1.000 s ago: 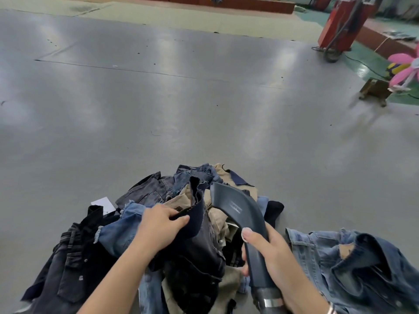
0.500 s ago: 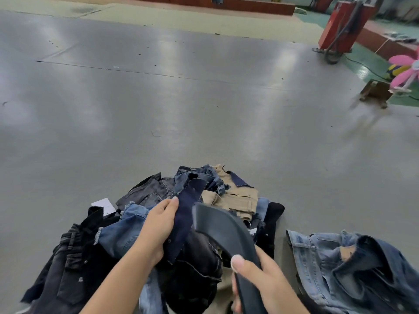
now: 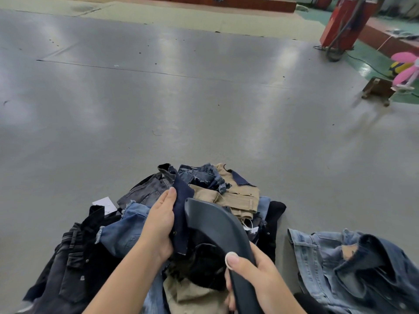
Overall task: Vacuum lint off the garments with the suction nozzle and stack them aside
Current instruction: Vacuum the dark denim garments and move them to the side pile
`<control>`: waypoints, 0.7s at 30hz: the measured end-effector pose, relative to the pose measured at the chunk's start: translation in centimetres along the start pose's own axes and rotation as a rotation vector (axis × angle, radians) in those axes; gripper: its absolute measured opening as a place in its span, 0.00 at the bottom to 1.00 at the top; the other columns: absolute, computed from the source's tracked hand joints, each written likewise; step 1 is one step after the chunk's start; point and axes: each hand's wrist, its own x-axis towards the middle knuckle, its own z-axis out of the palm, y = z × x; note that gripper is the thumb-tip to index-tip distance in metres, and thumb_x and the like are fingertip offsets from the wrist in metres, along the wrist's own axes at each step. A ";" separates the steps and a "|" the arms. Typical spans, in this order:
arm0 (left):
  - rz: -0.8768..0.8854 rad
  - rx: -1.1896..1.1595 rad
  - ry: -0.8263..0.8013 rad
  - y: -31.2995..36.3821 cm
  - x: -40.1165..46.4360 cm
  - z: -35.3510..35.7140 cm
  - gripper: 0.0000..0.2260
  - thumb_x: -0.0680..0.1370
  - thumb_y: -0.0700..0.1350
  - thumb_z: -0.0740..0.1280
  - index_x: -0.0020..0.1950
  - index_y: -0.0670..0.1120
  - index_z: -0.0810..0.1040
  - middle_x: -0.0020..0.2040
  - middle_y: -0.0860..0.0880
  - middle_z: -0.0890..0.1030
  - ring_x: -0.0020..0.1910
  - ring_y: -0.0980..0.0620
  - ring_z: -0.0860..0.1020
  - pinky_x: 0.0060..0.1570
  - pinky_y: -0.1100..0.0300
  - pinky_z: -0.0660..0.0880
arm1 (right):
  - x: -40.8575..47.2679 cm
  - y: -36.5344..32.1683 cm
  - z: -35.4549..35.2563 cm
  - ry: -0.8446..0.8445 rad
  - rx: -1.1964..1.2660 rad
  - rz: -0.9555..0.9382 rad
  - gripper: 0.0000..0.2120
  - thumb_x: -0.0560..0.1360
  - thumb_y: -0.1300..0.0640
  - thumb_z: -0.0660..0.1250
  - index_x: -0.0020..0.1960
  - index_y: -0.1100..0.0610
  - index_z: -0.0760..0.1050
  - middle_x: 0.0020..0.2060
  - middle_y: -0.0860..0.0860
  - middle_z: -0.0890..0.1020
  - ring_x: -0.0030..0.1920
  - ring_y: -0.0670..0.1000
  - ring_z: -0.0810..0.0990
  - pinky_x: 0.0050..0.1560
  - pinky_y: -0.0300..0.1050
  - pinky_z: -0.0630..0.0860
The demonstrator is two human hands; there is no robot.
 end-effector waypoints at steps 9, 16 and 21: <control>-0.158 0.110 -0.134 0.0 -1.3 0.0 0.27 0.68 0.64 0.68 0.55 0.45 0.81 0.48 0.40 0.85 0.44 0.42 0.84 0.39 0.53 0.80 | 2.2 -0.9 -0.6 0.121 0.085 0.002 0.15 0.71 0.53 0.72 0.50 0.61 0.72 0.30 0.58 0.76 0.25 0.57 0.75 0.29 0.47 0.76; -0.098 0.284 -0.138 0.7 -0.8 -0.8 0.06 0.76 0.43 0.69 0.50 0.44 0.82 0.46 0.42 0.85 0.41 0.46 0.85 0.32 0.60 0.78 | 2.8 -2.5 -3.1 0.339 0.162 -0.096 0.08 0.74 0.56 0.67 0.46 0.61 0.73 0.28 0.57 0.75 0.23 0.56 0.74 0.26 0.46 0.75; 0.032 0.833 0.003 -0.3 0.4 -1.1 0.10 0.81 0.37 0.59 0.51 0.31 0.75 0.48 0.33 0.80 0.46 0.40 0.79 0.51 0.43 0.74 | 0.8 -1.7 -2.5 0.171 0.077 -0.037 0.16 0.68 0.54 0.74 0.49 0.60 0.73 0.29 0.59 0.76 0.24 0.56 0.75 0.26 0.44 0.74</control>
